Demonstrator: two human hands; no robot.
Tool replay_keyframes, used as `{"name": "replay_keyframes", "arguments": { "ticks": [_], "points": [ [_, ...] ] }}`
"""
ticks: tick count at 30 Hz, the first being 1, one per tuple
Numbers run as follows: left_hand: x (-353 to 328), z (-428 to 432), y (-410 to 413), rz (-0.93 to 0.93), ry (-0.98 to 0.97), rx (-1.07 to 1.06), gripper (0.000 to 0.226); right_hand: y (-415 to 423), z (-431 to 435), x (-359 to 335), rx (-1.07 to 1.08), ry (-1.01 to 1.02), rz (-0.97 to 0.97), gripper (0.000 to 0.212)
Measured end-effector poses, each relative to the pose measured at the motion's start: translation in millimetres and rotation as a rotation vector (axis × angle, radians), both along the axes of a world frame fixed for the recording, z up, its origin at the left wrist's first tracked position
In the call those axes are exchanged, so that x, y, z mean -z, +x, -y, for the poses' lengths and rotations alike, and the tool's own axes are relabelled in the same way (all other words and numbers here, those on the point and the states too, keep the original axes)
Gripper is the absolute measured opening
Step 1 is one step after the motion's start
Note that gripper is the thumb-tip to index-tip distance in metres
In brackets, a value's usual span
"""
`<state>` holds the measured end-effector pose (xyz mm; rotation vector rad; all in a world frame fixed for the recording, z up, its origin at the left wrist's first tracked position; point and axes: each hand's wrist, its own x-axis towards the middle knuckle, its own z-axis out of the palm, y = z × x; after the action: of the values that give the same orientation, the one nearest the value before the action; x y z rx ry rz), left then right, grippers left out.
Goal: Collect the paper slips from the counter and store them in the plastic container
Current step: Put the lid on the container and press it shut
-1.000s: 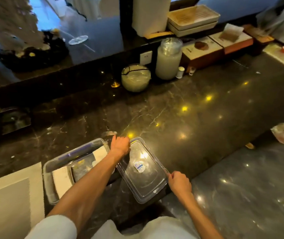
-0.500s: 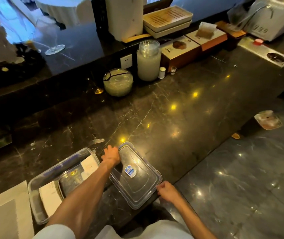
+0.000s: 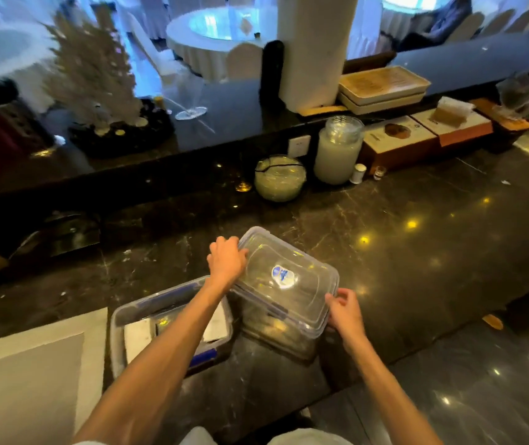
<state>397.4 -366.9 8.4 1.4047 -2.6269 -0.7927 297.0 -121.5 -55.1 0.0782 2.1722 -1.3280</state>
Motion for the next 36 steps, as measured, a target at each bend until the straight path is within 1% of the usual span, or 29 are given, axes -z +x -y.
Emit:
{"name": "replay_keyframes", "arguments": {
  "ticks": [4, 8, 11, 13, 17, 20, 23, 27, 30, 33, 36],
  "points": [
    [-21, 43, 69, -0.201, 0.060, -0.265, 0.035, 3, 66, -35, -0.201, -0.125, -0.053, 0.044],
    [-24, 69, 142, -0.297, 0.078, -0.466, 0.033, 30, 126, -52, -0.437, -0.206, -0.045, 0.055],
    [-15, 78, 190, -0.260, 0.090, -0.571, 0.034, 62, 157, -52, -0.612, -0.162, -0.093, 0.062],
    [-3, 76, 219, -0.210, 0.101, -0.638, 0.034, 84, 170, -47, -0.696, -0.103, -0.087, 0.064],
    [30, 54, 260, -0.139, 0.133, -0.726, 0.029, 120, 178, -26, -0.820, 0.045, -0.097, 0.060],
    [49, 39, 273, -0.130, 0.203, -0.744, 0.025, 135, 173, -17, -0.825, 0.103, -0.100, 0.055],
    [58, 32, 278, -0.149, 0.238, -0.720, 0.026, 139, 169, -9, -0.795, 0.127, -0.099, 0.057],
    [59, 30, 277, -0.134, 0.223, -0.692, 0.029, 136, 166, -3, -0.788, 0.080, -0.074, 0.058],
    [55, 23, 268, -0.110, 0.217, -0.694, 0.030, 132, 160, -3, -0.752, 0.063, -0.091, 0.056],
    [54, 7, 250, -0.085, 0.208, -0.648, 0.034, 117, 143, 0, -0.683, 0.140, -0.131, 0.056],
    [58, -16, 227, -0.128, 0.253, -0.601, 0.032, 96, 116, 4, -0.652, 0.215, -0.189, 0.056]
  ]
}}
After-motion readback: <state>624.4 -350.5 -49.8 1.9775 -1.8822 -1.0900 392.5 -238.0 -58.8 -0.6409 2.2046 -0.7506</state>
